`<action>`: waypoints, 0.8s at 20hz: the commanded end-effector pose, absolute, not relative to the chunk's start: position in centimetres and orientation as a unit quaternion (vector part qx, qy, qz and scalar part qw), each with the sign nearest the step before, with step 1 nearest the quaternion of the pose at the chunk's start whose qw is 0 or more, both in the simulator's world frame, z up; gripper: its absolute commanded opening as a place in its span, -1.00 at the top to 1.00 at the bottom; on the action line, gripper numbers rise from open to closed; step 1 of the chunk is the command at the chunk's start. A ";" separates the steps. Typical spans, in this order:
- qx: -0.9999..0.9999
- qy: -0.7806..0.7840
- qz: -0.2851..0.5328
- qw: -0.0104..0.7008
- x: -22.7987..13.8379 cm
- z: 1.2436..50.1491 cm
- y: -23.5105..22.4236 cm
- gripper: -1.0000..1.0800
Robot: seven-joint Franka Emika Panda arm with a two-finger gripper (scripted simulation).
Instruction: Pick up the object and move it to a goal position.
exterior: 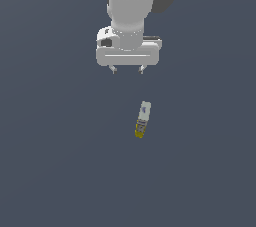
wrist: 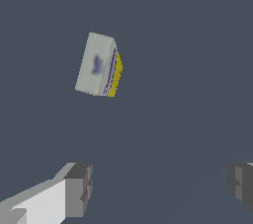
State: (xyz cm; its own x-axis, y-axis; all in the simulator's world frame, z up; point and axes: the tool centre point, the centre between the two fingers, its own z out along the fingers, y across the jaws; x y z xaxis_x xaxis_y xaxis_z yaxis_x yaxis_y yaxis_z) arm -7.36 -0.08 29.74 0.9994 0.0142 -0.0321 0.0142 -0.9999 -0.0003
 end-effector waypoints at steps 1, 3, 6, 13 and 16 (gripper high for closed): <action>-1.000 -0.007 0.016 0.000 -7.4 29.7 -0.1 -0.92; -1.000 -0.008 0.015 0.001 -7.2 29.8 0.0 -0.92; -1.000 -0.011 0.009 0.005 -6.7 30.0 0.6 -0.92; -1.000 -0.016 0.002 0.010 -6.0 30.4 1.4 -0.92; -1.000 -0.012 0.002 0.010 -5.8 30.2 1.5 -0.92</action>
